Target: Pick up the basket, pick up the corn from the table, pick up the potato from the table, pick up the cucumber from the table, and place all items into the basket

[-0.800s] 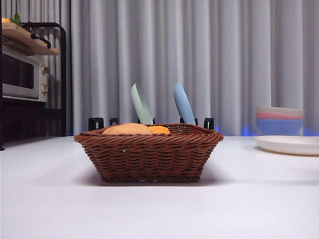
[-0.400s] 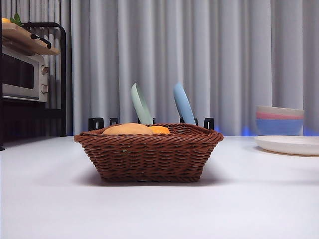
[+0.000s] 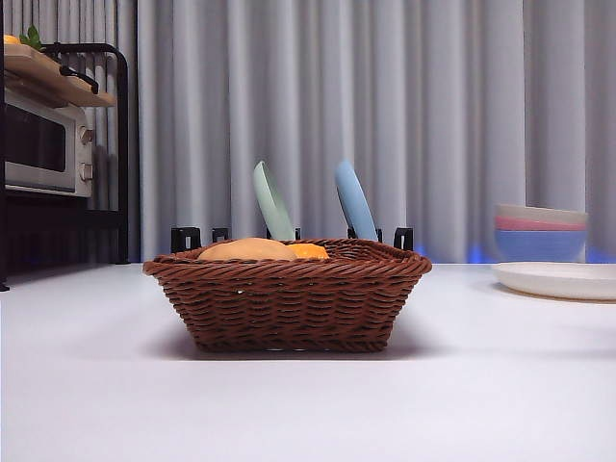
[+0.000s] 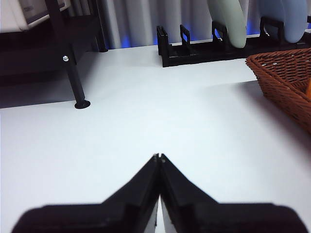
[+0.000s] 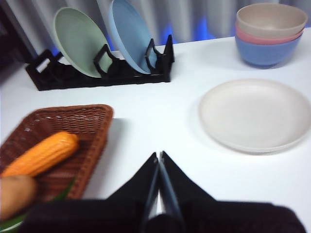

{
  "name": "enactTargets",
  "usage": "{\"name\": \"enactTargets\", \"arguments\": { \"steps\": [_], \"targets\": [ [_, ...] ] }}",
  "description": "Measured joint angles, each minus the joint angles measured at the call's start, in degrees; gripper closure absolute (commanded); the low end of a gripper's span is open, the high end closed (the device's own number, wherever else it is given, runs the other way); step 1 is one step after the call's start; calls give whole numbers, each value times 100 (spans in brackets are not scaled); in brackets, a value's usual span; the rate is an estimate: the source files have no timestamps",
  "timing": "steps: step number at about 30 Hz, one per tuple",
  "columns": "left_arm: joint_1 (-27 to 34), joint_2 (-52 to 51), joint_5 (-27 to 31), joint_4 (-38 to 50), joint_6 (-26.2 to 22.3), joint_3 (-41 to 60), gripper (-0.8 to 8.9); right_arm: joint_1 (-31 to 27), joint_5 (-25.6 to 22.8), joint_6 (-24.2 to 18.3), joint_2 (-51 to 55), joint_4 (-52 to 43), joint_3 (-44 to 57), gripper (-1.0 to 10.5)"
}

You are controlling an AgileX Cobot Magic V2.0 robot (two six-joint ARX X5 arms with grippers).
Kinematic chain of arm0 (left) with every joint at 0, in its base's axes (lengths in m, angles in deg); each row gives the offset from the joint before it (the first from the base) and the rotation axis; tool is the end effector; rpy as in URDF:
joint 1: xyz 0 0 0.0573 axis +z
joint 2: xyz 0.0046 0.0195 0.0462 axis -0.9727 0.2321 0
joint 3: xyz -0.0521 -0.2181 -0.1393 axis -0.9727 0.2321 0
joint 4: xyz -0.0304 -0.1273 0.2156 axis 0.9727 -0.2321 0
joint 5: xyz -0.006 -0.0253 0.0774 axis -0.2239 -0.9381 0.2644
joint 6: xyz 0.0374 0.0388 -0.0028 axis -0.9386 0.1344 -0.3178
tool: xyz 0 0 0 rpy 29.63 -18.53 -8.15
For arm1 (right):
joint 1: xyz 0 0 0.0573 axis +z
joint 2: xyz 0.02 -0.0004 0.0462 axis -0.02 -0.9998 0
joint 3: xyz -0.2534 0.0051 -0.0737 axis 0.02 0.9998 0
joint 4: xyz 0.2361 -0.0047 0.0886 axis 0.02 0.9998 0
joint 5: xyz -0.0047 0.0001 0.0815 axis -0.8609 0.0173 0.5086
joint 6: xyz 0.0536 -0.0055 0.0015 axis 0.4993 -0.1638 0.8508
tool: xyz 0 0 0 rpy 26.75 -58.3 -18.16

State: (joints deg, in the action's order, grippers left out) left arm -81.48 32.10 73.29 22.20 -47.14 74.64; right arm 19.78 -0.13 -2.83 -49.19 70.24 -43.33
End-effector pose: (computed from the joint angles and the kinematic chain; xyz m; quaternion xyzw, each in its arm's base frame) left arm 0.0953 -0.0068 0.1513 0.0313 0.0853 -0.0228 0.9956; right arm 0.1292 0.0389 0.2836 0.0457 0.1470 0.0716 0.9855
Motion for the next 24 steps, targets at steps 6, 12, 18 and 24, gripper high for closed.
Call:
{"name": "enactTargets", "arguments": {
  "steps": [6, 12, 18, 24],
  "targets": [
    [0, 0, 4, 2, 0, 0, 816, -710, 7, -704, 960, -398, 442, 963],
    [0, 0, 4, 2, 0, 0, 816, -1263, 507, -1071, 1958, -1178, 1878, 963],
    [-2, 0, 4, 2, 0, 0, 816, -1276, 782, -1056, 3003, -1189, 3067, 963],
    [0, 0, 4, 2, 0, 0, 816, -1276, 905, -953, 3274, -955, 3311, 963]
  ]
}}
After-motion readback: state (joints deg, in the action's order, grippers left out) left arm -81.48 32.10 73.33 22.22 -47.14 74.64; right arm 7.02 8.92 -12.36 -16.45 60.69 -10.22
